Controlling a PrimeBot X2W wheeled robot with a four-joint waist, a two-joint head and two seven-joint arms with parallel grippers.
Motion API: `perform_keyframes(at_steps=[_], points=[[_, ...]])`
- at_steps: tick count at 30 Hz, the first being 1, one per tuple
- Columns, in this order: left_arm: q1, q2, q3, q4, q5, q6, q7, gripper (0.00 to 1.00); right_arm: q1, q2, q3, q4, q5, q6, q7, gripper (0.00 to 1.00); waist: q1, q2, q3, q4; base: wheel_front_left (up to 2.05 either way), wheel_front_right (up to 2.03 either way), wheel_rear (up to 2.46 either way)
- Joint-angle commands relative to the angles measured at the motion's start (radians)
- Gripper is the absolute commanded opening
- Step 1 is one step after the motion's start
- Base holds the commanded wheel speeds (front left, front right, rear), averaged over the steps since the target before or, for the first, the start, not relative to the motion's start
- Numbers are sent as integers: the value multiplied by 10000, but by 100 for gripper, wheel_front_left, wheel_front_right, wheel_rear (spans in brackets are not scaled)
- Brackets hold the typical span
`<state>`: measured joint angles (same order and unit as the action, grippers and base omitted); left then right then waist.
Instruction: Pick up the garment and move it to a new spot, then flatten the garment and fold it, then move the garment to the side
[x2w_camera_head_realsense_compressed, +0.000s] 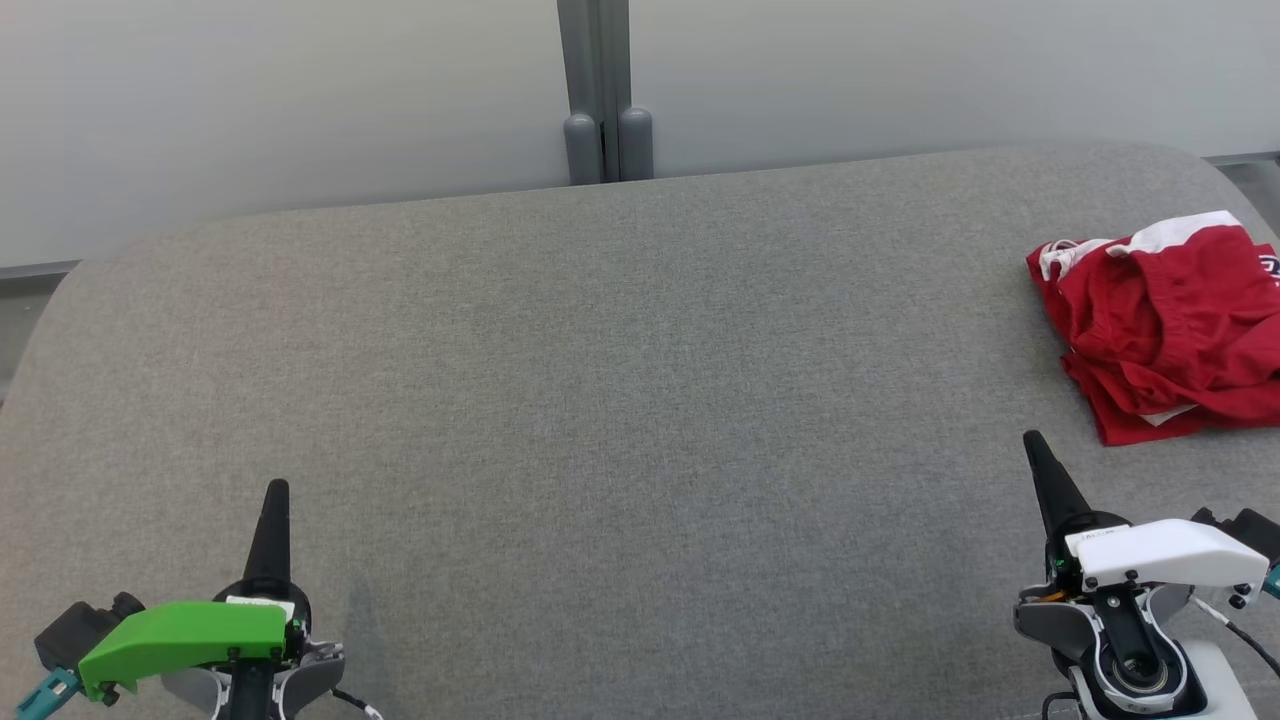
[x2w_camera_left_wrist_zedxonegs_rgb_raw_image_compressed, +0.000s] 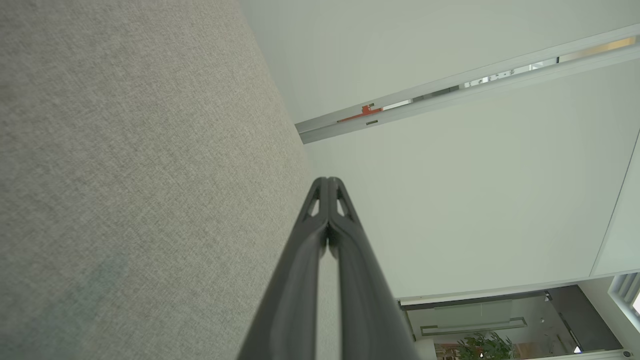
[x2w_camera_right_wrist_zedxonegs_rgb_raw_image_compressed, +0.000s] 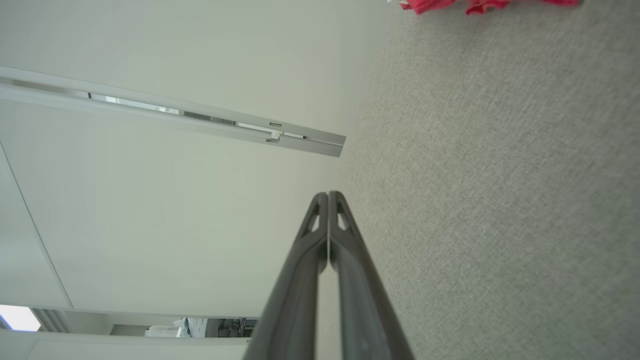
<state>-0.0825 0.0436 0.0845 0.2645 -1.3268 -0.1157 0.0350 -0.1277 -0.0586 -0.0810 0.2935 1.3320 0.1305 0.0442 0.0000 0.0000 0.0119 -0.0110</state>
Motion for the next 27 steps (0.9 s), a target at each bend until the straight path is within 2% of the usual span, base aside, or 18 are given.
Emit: perform_keyframes(at_steps=[1, 27], points=[[-228, 82, 50, -93, -272, -69, 80, 0, 69, -13, -51, -130, 239, 4, 78, 0, 0, 0, -3, 5, 0, 0, 0], [-311, 96, 249, -182, -2145, -151, 604, 0, 184, 57, -266, -416, 2089, 4, 546, 0, 0, 0, -60, 75, 0, 0, 0]])
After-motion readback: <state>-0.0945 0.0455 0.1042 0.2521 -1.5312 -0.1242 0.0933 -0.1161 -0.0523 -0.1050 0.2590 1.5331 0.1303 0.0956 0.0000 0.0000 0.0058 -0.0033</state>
